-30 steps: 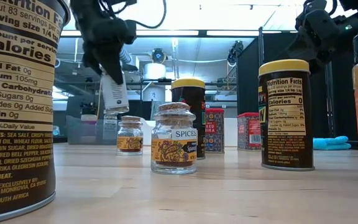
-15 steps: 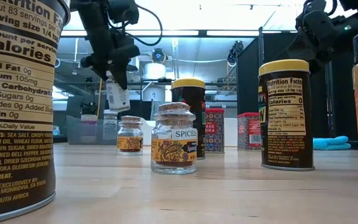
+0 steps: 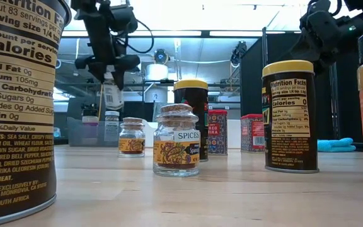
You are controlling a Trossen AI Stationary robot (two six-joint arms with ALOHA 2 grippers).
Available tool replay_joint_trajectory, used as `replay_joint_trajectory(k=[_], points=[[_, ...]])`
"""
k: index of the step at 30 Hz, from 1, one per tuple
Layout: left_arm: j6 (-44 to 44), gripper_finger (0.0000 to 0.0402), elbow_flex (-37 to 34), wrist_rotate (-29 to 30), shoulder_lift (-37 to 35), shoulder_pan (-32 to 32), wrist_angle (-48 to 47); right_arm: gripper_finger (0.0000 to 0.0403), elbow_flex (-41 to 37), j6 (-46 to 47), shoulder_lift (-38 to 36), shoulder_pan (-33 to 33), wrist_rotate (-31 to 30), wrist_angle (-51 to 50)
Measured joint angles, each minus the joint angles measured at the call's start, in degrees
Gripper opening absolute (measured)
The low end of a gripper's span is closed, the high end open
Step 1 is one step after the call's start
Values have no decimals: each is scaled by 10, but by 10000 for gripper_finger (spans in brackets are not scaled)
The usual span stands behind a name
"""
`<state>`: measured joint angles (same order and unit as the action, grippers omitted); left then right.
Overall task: Sort spices by type
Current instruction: Put the white seasoning bottle into the black bin
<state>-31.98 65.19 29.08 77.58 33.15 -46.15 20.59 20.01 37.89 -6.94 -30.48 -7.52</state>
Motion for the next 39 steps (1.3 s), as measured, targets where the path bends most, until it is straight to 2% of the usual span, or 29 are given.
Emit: replay_joint_trajectory(k=[24,34,39], points=[[-122,202,0,-6,123,14,-4,320,0,0,24,0,0,1],[-139,202,0,-73,141,71,13,320,0,0,54,0,0,1],[-138,202,-1,-125,142,98,29,320,0,0,61,0,0,0]])
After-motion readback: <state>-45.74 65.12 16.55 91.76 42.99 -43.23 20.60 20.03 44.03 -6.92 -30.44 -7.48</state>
